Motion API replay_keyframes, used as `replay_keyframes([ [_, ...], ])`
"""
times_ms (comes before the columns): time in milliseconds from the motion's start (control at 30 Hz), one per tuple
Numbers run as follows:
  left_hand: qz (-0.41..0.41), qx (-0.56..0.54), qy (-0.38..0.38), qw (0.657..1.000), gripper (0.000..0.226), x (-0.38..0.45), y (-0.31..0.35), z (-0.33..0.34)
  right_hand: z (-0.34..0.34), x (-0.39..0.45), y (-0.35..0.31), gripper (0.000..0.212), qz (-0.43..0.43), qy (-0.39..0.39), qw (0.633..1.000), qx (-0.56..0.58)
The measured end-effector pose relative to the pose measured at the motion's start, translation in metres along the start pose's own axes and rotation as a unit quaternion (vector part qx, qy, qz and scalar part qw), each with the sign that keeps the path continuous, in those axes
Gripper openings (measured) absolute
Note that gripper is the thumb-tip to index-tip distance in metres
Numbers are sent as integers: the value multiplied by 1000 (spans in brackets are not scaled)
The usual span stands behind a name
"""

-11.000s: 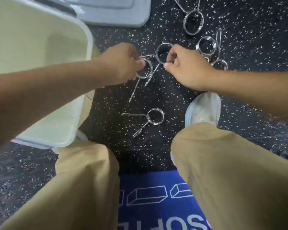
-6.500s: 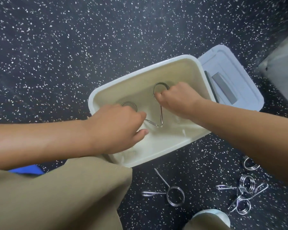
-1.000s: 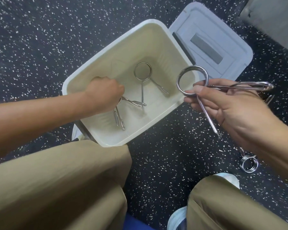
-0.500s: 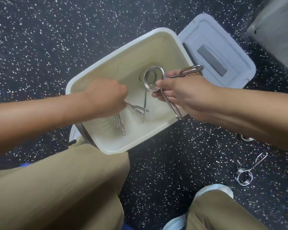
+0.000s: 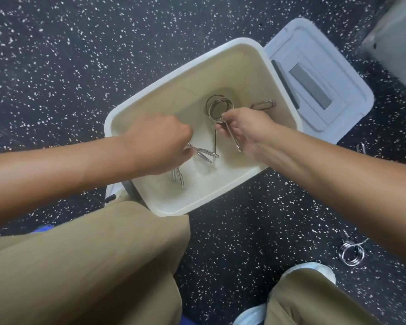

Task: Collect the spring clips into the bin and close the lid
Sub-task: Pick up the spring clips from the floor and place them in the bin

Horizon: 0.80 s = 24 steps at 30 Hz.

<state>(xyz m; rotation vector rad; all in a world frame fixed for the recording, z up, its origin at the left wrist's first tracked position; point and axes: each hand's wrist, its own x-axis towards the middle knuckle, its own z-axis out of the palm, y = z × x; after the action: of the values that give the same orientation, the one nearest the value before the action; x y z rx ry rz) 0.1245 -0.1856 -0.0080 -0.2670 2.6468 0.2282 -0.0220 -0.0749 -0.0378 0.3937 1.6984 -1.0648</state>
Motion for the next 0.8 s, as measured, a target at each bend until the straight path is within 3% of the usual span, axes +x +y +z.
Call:
replay_keyframes([
  [300, 1, 10, -12, 1000, 43, -2, 4, -4, 15, -15, -11, 8, 7, 49, 998, -34],
  [400, -1, 11, -15, 1000, 44, -3, 6, -5, 12, -18, -11, 24, 31, 41, 997, -53],
  [533, -2, 5, -10, 1000, 45, -3, 5, -5, 8, -24, -9, 8, 16, 41, 997, -68],
  [700, -10, -20, 2, 1000, 44, 0, 3, -9, 1, -36, -8, 54, 7, -2, 995, -100],
  [800, -19, -19, -8, 1000, 43, 1, 7, -14, -3, -43, -9, 50, -25, -3, 995, -97],
])
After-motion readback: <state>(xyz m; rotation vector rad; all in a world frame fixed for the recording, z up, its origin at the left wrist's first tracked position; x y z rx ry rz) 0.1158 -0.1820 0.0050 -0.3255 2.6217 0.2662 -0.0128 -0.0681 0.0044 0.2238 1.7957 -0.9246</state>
